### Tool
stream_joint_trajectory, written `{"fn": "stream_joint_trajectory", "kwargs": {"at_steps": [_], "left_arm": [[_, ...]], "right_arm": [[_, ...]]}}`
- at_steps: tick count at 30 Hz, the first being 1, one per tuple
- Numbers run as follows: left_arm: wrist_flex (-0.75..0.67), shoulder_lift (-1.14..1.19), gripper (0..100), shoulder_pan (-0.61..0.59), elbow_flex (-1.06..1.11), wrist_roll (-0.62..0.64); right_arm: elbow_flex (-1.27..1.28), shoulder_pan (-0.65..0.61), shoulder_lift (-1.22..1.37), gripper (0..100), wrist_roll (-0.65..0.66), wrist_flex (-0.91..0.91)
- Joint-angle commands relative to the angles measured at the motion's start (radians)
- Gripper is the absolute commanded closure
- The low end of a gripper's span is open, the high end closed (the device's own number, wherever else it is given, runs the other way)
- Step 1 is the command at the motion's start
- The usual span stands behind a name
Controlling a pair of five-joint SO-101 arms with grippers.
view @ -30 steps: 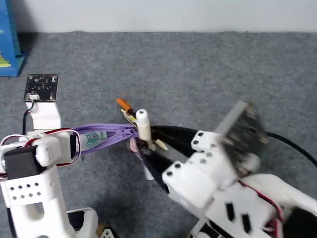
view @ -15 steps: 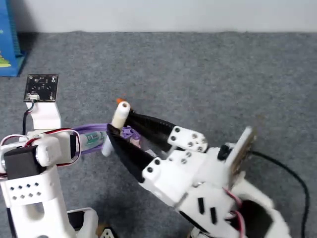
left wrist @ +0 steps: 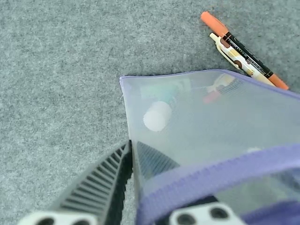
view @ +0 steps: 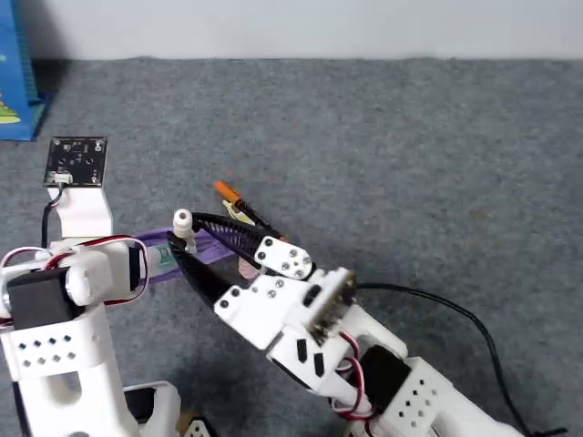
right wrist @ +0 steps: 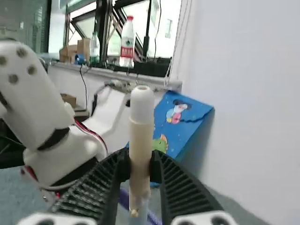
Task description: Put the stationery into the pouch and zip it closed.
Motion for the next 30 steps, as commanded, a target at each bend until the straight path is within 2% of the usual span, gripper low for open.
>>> {"fn": "stream_joint_trajectory", "kwargs": {"at_steps": [1,5,11,16,24,30], "left_arm": [[-0.011,0.005,99,0.012,-0.001,0.006],[-0.011,0.005,99,0.009,-0.001,0.006],[-0.011,0.005,99,0.006,-0.007,0.003],[-0.008,0.005,99,0.005,-0.007,0.003],[-0.005,0.003,99,0.005,-0.005,0.003],[-0.005,0.003,99,0.005,-0.002,0.005]], "right_arm": [[-0.026,0.005,0.008,92.1,0.009,0.068],[-0.112,0.008,0.01,74.2,-0.046,0.266],[-0.374,0.125,0.019,76.9,-0.21,0.625],[-0.489,0.286,0.079,77.2,-0.238,0.819],[-0.494,0.447,0.495,77.2,-0.245,0.905],[-0.542,0.455,0.822,77.2,-0.213,0.785]]}}
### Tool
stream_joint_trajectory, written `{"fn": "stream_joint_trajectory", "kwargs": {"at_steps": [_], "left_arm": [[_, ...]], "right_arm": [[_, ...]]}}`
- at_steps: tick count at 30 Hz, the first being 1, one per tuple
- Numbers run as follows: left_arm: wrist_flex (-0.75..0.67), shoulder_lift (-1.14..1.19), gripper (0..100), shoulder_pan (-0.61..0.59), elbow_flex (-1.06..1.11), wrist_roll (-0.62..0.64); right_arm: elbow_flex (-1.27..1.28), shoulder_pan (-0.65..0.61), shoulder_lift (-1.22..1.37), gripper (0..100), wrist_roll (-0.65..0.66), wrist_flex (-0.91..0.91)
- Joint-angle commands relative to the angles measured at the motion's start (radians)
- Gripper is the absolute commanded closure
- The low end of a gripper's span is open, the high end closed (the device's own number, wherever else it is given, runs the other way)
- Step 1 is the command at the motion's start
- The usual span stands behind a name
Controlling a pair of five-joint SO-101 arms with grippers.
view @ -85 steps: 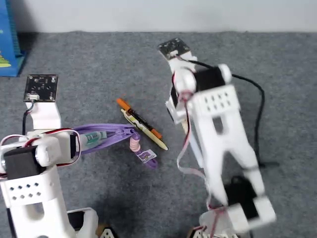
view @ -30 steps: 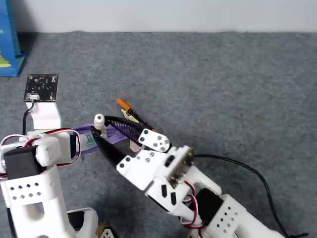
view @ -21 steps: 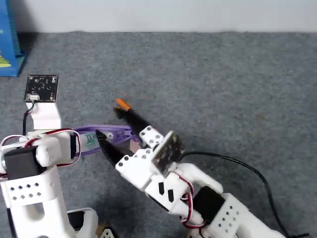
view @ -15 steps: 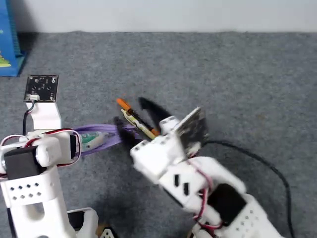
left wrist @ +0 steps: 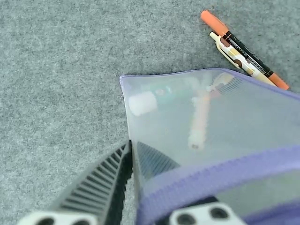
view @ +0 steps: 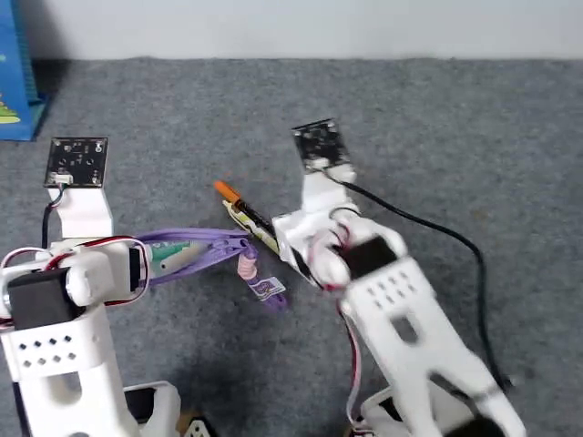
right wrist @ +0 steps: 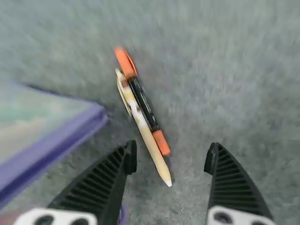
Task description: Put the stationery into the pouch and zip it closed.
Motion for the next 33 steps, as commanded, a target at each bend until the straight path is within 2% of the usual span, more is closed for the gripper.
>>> {"fn": "stream_joint_trajectory", "kwargs": {"at_steps": [1,5,18,28,33], "left_arm": [[-0.005,0.006,99,0.005,-0.007,0.005],[-0.005,0.006,99,0.005,-0.007,0.008],[-0.005,0.006,99,0.005,-0.005,0.008],[-0.005,0.006,99,0.005,-0.005,0.008],[-0.005,0.006,99,0.005,-0.005,0.008]], "right_arm": [[-0.087,0.012,0.168,77.2,0.046,-0.094],[-0.164,0.012,0.361,77.2,0.106,-0.179],[-0.522,0.012,0.816,77.2,0.11,-0.182],[-0.575,0.013,0.92,77.2,0.163,-0.174],[-0.575,0.007,0.854,77.2,0.161,-0.073]]}}
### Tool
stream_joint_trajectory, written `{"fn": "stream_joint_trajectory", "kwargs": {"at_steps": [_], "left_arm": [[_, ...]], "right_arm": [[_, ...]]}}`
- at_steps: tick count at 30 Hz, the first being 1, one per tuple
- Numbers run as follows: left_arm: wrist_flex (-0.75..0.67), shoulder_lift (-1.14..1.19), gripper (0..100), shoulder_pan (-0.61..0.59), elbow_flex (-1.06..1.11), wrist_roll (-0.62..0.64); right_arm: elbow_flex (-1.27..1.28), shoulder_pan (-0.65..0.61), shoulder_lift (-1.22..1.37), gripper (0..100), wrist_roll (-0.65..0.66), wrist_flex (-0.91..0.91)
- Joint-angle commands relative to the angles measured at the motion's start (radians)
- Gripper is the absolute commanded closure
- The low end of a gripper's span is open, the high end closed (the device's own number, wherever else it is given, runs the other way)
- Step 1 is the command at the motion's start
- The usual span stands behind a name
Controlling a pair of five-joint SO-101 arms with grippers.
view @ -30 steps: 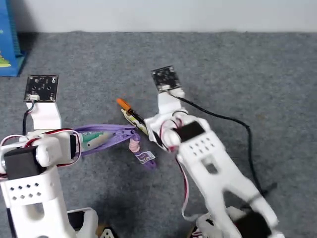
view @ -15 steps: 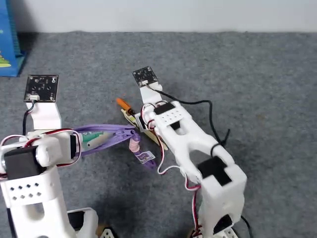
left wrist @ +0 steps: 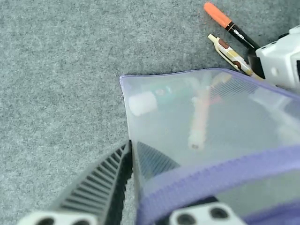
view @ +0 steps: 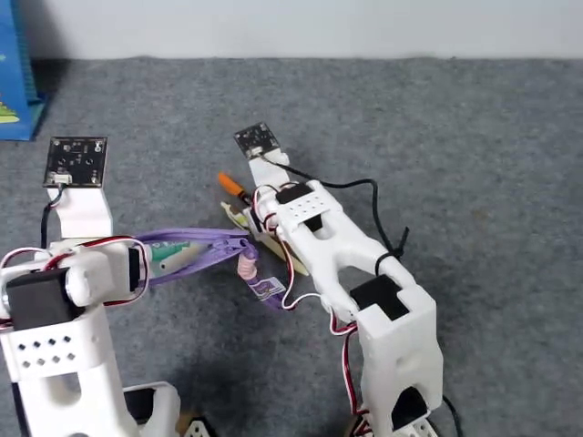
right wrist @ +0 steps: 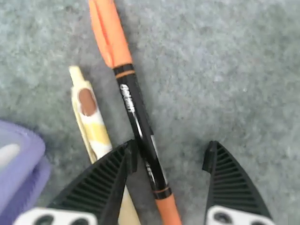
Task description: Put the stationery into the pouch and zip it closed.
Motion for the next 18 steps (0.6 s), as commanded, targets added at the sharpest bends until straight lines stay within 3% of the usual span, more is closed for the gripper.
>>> {"fn": "stream_joint_trajectory", "kwargs": {"at_steps": [1,8,14,18], "left_arm": [[-0.005,0.006,99,0.005,-0.005,0.008],[-0.005,0.006,99,0.005,-0.005,0.009],[-0.005,0.006,99,0.005,-0.005,0.009],[-0.005,0.006,99,0.005,-0.005,0.009]], "right_arm": [[-0.029,0.001,-0.076,77.2,0.006,0.059],[-0.029,-0.007,-0.048,78.0,0.014,0.062],[-0.029,0.004,-0.013,99.1,0.015,0.07],[-0.029,0.044,-0.047,98.9,0.017,0.15]]}}
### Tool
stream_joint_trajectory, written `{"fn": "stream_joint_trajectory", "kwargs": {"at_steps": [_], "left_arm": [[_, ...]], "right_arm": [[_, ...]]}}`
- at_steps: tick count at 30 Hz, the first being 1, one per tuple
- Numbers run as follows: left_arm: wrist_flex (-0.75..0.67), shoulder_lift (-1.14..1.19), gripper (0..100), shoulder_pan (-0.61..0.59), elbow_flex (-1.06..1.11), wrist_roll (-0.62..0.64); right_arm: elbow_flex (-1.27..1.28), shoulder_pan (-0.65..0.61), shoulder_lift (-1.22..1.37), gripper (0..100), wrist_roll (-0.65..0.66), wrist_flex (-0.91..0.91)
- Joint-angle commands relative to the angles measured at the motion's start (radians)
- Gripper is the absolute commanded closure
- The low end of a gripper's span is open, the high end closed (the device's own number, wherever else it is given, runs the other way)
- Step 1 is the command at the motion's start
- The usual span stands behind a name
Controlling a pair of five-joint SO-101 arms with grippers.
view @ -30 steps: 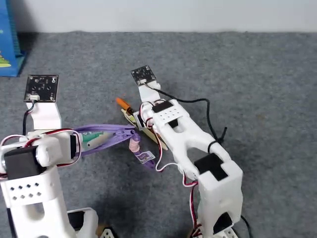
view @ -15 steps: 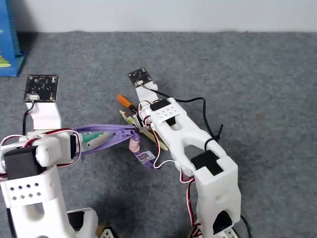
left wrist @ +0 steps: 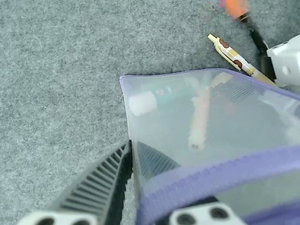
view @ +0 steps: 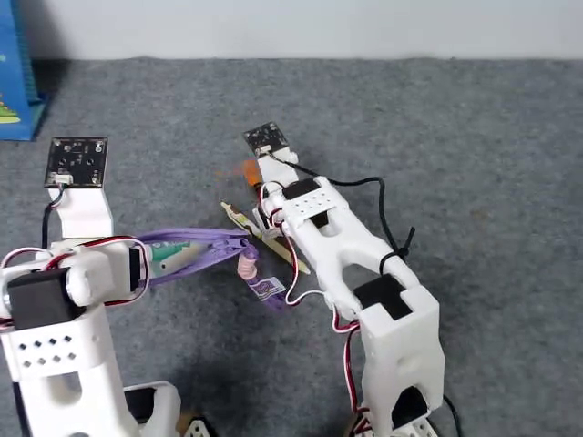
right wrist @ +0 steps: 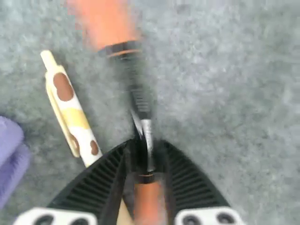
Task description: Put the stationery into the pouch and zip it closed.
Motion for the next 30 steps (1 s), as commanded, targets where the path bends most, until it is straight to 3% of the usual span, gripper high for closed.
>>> {"fn": "stream_joint_trajectory", "kwargs": {"at_steps": [1,11,18,22,27,30], "left_arm": [[-0.005,0.006,99,0.005,-0.005,0.009],[-0.005,0.006,99,0.005,-0.005,0.009],[-0.005,0.006,99,0.005,-0.005,0.009],[-0.005,0.006,99,0.005,-0.005,0.009],[-0.005,0.006,99,0.005,-0.005,0.009],[-0.005,0.006,99,0.005,-0.005,0.009]], "right_arm": [[-0.017,0.024,-0.061,99.3,0.025,0.096],[-0.012,0.142,-0.209,99.0,0.071,0.4],[-0.011,0.213,-0.236,99.0,0.181,0.618],[-0.011,0.236,-0.234,96.8,0.183,0.639],[-0.015,0.228,-0.237,83.0,0.184,0.63],[-0.017,0.202,-0.236,84.2,0.183,0.572]]}}
